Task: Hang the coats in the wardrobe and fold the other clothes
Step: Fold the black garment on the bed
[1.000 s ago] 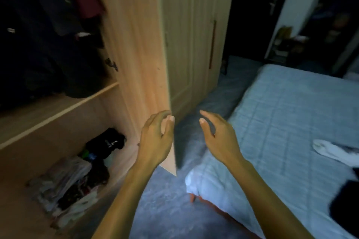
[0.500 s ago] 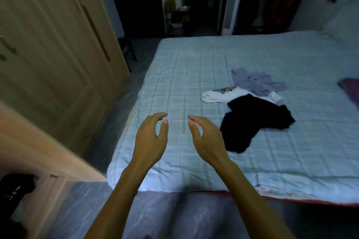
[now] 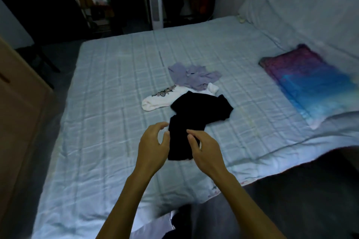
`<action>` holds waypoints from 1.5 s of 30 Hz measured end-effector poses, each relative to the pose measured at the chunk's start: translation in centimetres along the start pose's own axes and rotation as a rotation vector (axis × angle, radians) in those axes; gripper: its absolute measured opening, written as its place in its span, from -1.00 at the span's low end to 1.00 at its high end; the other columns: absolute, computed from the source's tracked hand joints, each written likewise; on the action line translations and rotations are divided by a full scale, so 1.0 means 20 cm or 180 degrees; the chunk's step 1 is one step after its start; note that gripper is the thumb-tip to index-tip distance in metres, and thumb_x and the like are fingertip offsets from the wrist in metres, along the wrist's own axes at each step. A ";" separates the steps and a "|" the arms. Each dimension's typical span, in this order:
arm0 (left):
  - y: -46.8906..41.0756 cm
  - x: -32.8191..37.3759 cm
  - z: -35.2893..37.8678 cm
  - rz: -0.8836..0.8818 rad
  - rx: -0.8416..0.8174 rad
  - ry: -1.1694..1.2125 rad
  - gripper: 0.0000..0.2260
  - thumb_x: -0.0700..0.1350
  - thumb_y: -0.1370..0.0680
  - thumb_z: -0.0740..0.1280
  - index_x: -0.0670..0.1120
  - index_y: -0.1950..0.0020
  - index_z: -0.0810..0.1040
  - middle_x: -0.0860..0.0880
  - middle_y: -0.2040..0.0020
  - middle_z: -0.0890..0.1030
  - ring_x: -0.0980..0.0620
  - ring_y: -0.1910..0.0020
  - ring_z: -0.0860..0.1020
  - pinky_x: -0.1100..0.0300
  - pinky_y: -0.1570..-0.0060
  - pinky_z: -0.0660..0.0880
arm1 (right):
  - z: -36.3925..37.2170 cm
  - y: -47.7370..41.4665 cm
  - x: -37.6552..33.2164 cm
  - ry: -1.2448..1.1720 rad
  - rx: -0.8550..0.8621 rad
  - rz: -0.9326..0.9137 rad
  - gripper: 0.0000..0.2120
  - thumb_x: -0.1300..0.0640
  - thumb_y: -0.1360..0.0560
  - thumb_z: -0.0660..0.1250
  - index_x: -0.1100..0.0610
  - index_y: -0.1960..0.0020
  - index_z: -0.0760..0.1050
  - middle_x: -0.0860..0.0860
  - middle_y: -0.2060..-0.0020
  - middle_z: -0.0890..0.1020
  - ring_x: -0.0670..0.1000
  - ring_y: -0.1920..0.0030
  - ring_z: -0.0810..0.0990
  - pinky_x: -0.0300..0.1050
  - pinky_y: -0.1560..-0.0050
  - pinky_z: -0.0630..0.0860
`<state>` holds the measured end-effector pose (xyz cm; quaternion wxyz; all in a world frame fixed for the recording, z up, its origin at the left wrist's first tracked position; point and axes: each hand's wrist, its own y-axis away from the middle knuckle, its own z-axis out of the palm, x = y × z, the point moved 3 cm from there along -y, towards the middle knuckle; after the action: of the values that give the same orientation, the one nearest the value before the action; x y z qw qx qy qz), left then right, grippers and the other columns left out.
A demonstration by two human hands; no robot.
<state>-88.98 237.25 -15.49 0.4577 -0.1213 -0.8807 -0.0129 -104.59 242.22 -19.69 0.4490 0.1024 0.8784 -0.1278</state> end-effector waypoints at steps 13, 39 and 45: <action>-0.74 0.09 0.57 0.0100 -0.0614 0.0044 -0.75 -0.11 -0.58 0.24 -0.07 -0.25 0.52 0.01 -0.17 0.55 0.12 -0.14 0.48 0.34 -0.10 0.32 | -0.28 -0.65 0.41 0.0261 0.0119 0.0458 -0.74 0.03 -0.60 0.22 0.06 -0.22 0.55 -0.07 -0.15 0.60 -0.12 -0.14 0.54 -0.32 -0.14 0.43; -1.81 -0.39 2.24 -0.0726 -0.1428 -0.1179 -0.66 -0.13 -0.57 0.24 -0.16 -0.33 0.41 -0.20 -0.22 0.48 -0.11 -0.14 0.48 0.05 -0.12 0.43 | -0.11 -1.83 2.24 0.0572 -0.1467 0.1844 -0.36 -0.02 -0.55 0.28 0.16 -0.51 0.12 0.21 -0.45 0.22 0.17 -0.41 0.27 0.04 -0.35 0.30; -2.06 -0.77 2.33 -0.0434 -0.1486 -0.2029 -0.51 -0.09 -0.53 0.27 -0.13 -0.45 0.28 -0.23 -0.40 0.32 -0.23 -0.34 0.32 -0.10 -0.27 0.30 | 0.08 -1.90 2.49 0.0000 -0.0861 0.3135 -0.02 -0.11 -0.44 0.40 0.17 -0.54 -0.19 0.23 -0.51 0.02 0.20 -0.49 0.09 0.08 -0.43 0.21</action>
<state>-127.16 200.45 -51.25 0.1198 -0.1613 -0.9580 -0.2047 -143.23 209.08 -56.25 0.4652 0.4452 0.7347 0.2138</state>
